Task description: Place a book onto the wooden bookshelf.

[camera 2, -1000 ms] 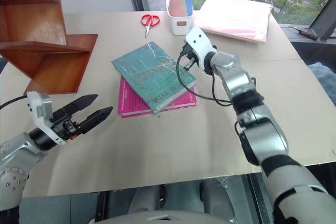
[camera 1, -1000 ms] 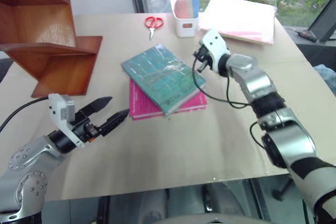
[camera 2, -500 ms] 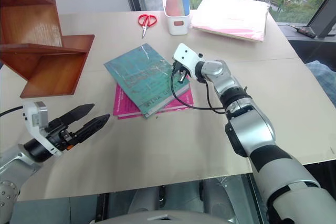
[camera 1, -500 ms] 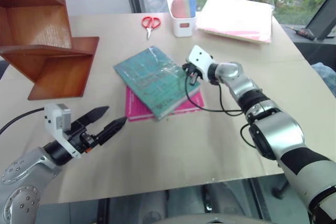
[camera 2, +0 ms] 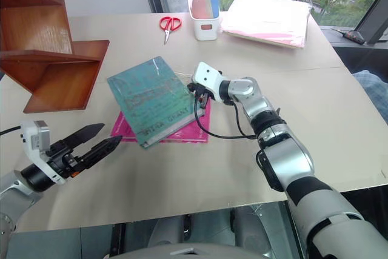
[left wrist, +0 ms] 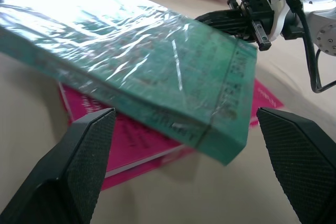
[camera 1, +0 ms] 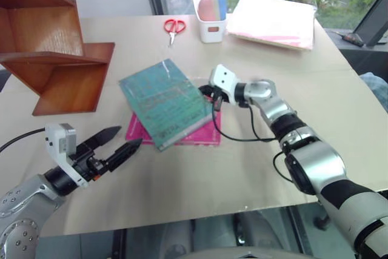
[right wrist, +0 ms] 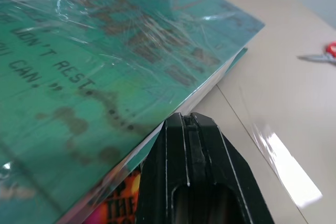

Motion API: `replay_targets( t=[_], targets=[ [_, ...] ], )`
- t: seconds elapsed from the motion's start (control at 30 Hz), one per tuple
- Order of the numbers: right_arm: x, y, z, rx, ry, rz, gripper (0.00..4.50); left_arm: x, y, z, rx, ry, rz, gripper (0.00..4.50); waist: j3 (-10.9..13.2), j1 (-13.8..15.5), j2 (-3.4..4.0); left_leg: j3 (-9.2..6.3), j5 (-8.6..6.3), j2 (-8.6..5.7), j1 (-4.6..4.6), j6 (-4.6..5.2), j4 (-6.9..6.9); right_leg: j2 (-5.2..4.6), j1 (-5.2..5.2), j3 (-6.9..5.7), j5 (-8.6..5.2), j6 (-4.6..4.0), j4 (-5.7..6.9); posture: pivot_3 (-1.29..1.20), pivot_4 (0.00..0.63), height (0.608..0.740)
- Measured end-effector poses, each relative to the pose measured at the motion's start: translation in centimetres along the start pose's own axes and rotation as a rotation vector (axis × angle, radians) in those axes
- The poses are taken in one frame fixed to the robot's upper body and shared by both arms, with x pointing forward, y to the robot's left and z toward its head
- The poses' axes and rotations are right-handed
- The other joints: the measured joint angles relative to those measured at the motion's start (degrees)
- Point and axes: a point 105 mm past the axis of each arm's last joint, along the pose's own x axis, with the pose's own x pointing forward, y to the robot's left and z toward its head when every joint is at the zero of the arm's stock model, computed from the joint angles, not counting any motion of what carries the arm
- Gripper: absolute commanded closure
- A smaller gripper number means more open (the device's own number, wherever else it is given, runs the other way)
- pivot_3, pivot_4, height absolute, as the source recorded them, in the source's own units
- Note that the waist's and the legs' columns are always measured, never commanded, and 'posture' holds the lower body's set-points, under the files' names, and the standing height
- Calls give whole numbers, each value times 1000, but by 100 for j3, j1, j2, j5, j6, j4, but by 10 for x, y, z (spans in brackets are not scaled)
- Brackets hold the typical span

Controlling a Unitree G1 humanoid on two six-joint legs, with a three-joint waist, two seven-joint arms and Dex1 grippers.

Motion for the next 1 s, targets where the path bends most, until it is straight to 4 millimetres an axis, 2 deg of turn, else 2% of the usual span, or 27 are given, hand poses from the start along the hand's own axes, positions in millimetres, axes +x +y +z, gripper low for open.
replay_targets(
  t=[0.13, 0.27, 0.37, 0.47, 0.6, 0.77, 1.0],
  targets=[
    [-1, -5, 1, 6, 7, -40, 4458, -1, 0, 1, 15, 7, -6, 0, 0, 4, 0, 0, 0, 0, 0, 0, 1, 0, 1, 0, 0, 0, 0, 0, 150, 740],
    [-9, -22, -2, 27, 41, -109, 4458, -1, 1, 2, 31, 7, -9, 0, 0, 6, 0, 0, 0, 0, 0, 0, 1, 0, 0, 0, 0, 0, 0, 0, 150, 740],
    [-10, -22, -2, 24, 51, -96, 4458, -1, 1, 4, 36, 1, -15, 0, 0, -3, 0, 0, 0, 0, 0, 0, 1, 0, 0, 1, 0, 0, 0, 0, 150, 740],
    [-6, -13, -4, 2, 68, -51, 4458, -1, 2, 4, 33, 3, -13, 0, 0, -10, 0, 1, 0, 0, 1, -1, 0, 1, 0, 1, 0, 0, 0, 0, 150, 740],
    [2, 14, -2, 24, 6, 71, 4458, -4, 5, 5, 39, 9, -9, 0, 1, -2, 1, 0, 0, 0, -1, -1, 1, 0, 0, 0, 0, 0, 0, 0, 150, 740],
    [1, 18, 13, -15, -47, 123, 4458, -10, 7, 4, 36, 16, 2, 0, 1, 2, 1, -3, 0, 0, 2, -1, 2, 0, 2, -5, 0, 0, 1, 0, 150, 740],
    [-1, 34, 14, -8, -85, 193, 4458, -15, 9, 1, 25, 25, 10, 0, 0, 3, 1, -3, -1, 1, 1, -1, 2, 0, 3, -5, 0, 0, 0, 0, 150, 740]
  ],
)
